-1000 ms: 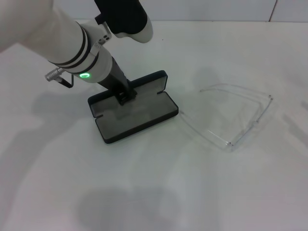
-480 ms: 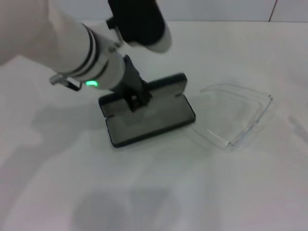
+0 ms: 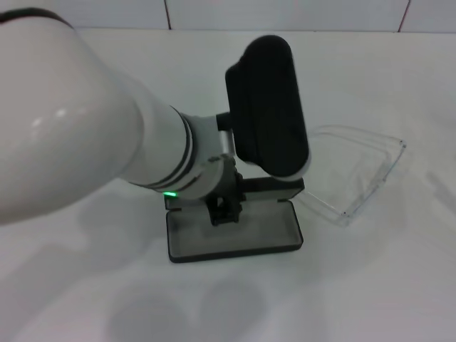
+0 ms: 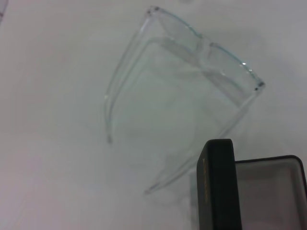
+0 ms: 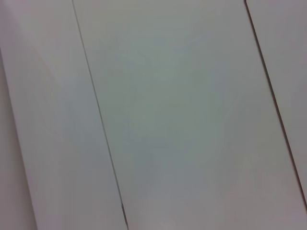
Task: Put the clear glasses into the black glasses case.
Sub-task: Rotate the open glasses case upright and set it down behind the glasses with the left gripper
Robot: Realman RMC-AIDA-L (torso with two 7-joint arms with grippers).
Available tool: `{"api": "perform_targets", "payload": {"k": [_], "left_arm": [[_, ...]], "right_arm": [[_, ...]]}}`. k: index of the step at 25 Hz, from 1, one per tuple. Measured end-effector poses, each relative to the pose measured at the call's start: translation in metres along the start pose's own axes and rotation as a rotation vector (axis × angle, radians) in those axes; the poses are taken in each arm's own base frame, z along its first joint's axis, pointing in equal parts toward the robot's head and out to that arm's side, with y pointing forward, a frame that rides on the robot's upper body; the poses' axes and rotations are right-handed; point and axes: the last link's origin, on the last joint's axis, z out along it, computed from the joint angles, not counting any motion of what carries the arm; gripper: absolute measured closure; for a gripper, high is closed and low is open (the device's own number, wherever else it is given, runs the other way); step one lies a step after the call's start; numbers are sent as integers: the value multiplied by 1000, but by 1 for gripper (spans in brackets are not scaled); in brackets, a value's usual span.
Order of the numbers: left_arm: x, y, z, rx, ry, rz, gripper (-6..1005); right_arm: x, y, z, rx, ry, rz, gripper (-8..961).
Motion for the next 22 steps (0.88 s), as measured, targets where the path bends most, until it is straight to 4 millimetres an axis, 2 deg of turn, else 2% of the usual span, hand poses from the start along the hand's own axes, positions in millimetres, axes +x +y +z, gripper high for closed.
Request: {"api": "perform_targets", "payload": {"k": [8,15,22], "left_arm": [[13,3,11,-5,52,19,754],[28,-5,23,5,89,6,744],[31,-5,33,20,85,40,735]], "right_arm": [[-1,-1,4,-5,-2,-3,278],[-1,-1,4,-5,-2,-4,278],[0,-1,0,3,3,-1,277]]}}
